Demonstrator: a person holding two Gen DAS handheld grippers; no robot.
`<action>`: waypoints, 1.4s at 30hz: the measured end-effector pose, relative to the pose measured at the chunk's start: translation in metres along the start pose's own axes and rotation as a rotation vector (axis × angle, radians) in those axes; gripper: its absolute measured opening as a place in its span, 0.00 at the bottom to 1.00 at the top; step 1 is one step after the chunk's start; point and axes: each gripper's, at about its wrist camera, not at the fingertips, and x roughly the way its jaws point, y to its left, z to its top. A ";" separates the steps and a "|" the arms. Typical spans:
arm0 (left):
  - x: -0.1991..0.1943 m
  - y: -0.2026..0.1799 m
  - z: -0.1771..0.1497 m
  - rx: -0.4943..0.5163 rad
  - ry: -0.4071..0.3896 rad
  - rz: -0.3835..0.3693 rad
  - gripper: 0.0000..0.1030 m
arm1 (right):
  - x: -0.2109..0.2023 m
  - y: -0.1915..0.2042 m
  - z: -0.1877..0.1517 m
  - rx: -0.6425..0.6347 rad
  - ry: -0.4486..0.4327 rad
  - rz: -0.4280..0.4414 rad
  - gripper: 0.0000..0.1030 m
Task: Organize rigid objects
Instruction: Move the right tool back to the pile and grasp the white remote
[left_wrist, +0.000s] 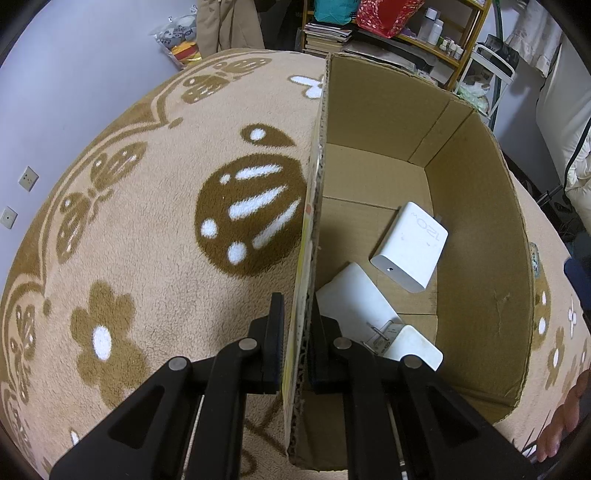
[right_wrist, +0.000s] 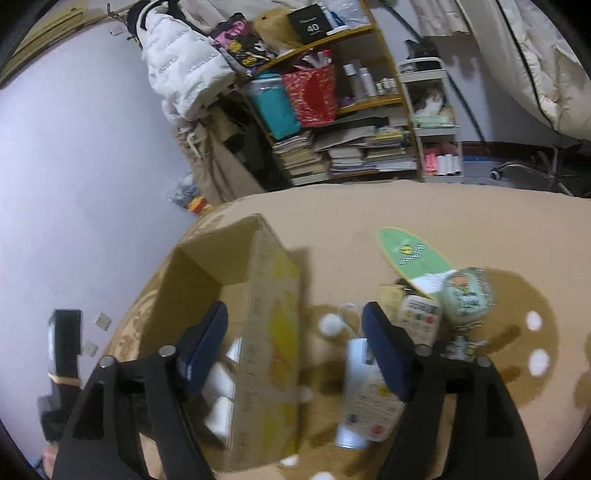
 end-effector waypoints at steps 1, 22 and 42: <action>0.000 0.000 0.000 0.001 0.000 0.001 0.10 | -0.001 -0.003 -0.001 -0.004 0.000 -0.015 0.90; -0.001 -0.001 -0.001 0.007 -0.002 0.009 0.10 | 0.020 -0.054 -0.049 0.039 0.085 -0.166 1.00; -0.002 -0.006 -0.002 0.030 -0.004 0.026 0.08 | 0.048 -0.055 -0.064 0.095 0.175 -0.151 0.65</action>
